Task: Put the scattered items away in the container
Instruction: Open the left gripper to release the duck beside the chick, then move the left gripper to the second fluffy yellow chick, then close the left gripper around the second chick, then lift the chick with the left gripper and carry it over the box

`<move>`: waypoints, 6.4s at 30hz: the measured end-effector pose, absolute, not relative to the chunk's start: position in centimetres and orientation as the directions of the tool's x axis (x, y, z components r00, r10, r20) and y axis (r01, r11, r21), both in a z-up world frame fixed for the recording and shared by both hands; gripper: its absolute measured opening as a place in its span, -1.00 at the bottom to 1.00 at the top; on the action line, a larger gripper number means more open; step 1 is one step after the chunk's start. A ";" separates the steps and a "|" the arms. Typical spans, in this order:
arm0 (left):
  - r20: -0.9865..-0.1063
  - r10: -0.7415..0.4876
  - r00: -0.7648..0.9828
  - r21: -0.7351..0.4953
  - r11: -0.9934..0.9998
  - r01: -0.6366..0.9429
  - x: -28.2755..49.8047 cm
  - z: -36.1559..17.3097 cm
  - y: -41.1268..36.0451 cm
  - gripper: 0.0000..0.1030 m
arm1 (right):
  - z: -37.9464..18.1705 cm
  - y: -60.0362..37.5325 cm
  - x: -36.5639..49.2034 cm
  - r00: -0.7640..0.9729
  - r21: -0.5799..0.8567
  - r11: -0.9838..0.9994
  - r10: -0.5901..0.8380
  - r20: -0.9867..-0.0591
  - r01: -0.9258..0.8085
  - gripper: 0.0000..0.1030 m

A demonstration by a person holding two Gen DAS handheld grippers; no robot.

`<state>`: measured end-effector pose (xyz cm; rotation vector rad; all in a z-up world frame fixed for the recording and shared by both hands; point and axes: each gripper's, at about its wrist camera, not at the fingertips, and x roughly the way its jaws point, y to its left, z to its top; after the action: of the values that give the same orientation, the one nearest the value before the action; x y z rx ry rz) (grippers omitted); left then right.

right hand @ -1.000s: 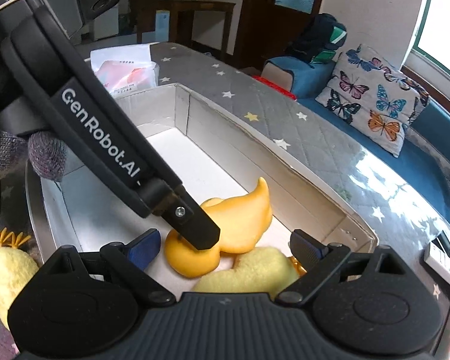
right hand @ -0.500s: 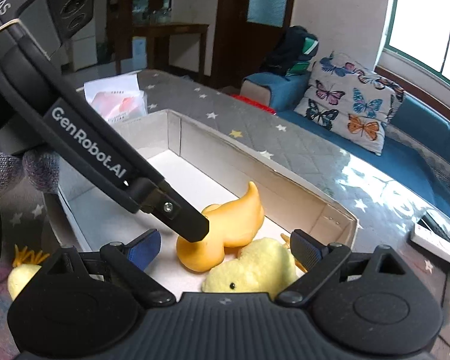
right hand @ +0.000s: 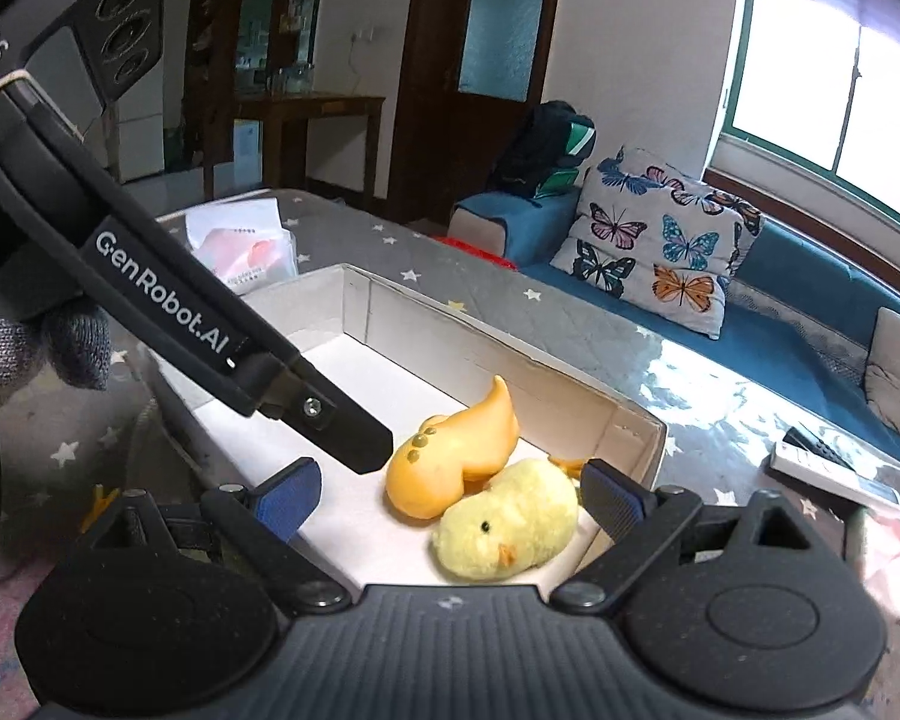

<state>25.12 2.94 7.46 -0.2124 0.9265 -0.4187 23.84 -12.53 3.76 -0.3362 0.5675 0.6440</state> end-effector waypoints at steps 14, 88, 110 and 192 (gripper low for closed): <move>-0.721 -0.394 0.570 -0.302 0.919 0.254 19.1 7.0 3.8 -0.27 | 2.8 -13.0 17.1 0.663 -0.087 0.753 0.512 -0.546 -0.652 0.85; -0.670 -0.458 0.584 -0.565 0.825 -0.002 13.7 0.4 12.2 -0.18 | -4.0 -6.7 13.7 0.404 0.113 0.609 0.642 -0.652 -0.785 0.14; -0.645 -0.490 0.586 -0.635 0.771 -0.054 13.4 -0.6 13.4 -0.16 | -3.4 -7.3 14.2 0.405 0.152 0.622 0.656 -0.637 -0.768 -0.06; -0.634 -0.476 0.610 -0.609 0.793 -0.013 32.0 0.7 13.3 -0.20 | -1.1 -3.4 32.9 0.462 0.087 0.738 0.505 -0.729 -0.669 -0.10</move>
<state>31.96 13.27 0.71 -0.6134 0.8855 -0.2876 32.85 -3.36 -1.09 -0.2241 0.8148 0.7293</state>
